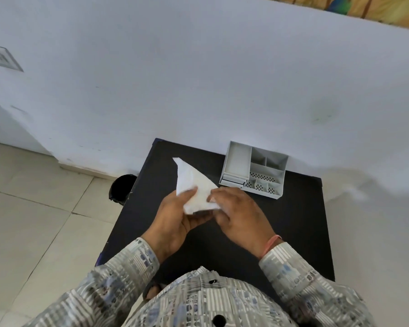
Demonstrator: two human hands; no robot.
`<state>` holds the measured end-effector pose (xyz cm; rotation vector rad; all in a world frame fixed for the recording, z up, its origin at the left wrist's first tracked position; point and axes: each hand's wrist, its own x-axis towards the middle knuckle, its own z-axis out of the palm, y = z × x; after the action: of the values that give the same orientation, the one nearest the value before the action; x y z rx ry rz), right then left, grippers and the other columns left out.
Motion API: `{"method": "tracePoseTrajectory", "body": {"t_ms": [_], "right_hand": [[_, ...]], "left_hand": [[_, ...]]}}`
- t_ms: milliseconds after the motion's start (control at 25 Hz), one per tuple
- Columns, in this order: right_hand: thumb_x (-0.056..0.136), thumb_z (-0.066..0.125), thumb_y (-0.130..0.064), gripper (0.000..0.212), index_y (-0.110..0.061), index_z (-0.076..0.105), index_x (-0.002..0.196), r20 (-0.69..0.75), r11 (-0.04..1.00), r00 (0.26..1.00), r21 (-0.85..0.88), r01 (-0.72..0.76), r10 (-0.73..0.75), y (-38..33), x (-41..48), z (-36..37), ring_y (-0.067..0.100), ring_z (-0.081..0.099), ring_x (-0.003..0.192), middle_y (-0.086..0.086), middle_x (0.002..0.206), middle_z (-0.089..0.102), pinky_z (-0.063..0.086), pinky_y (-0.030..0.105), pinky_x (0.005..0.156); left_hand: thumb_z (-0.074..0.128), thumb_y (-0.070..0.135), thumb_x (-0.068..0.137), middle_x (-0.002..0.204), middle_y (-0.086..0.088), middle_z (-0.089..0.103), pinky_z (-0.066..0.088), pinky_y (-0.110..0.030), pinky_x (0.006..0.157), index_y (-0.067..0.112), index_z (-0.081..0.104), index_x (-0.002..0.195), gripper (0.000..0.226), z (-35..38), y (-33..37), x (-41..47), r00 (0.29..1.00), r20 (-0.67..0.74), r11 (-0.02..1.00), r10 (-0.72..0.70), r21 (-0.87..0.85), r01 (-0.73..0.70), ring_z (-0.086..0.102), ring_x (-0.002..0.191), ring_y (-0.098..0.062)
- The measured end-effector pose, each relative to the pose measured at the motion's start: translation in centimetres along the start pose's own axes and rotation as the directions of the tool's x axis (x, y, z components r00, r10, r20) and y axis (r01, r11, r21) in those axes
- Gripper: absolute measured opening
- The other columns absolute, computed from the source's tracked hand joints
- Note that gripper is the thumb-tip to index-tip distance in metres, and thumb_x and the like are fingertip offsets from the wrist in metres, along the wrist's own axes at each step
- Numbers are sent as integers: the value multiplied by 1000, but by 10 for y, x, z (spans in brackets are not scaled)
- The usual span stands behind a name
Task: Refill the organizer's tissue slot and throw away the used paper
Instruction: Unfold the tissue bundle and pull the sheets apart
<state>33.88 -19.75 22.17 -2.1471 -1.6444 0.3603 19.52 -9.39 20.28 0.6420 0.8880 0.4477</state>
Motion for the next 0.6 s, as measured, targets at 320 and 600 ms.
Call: {"method": "tracePoseTrajectory", "body": {"t_ms": [320, 600], "right_hand": [[101, 62, -15, 36, -4, 65, 135, 433, -302, 833, 891, -338, 345, 18, -8, -13, 38, 72, 119, 22, 134, 72, 57, 56, 99], [97, 65, -18, 49, -1, 60, 143, 649, -492, 739, 710, -504, 180, 34, -16, 34, 46, 60, 134, 26, 141, 66, 38, 68, 116]], "left_hand": [[67, 33, 102, 128, -18, 78, 58, -58, 102, 6, 71, 131, 40, -28, 6, -14, 999, -33, 994, -41, 100, 44, 76, 116, -37], [87, 22, 86, 95, 4, 86, 65, -31, 71, 21, 81, 108, 22, -26, 72, -28, 972, 54, 722, 229, 660, -207, 83, 83, -15]]}}
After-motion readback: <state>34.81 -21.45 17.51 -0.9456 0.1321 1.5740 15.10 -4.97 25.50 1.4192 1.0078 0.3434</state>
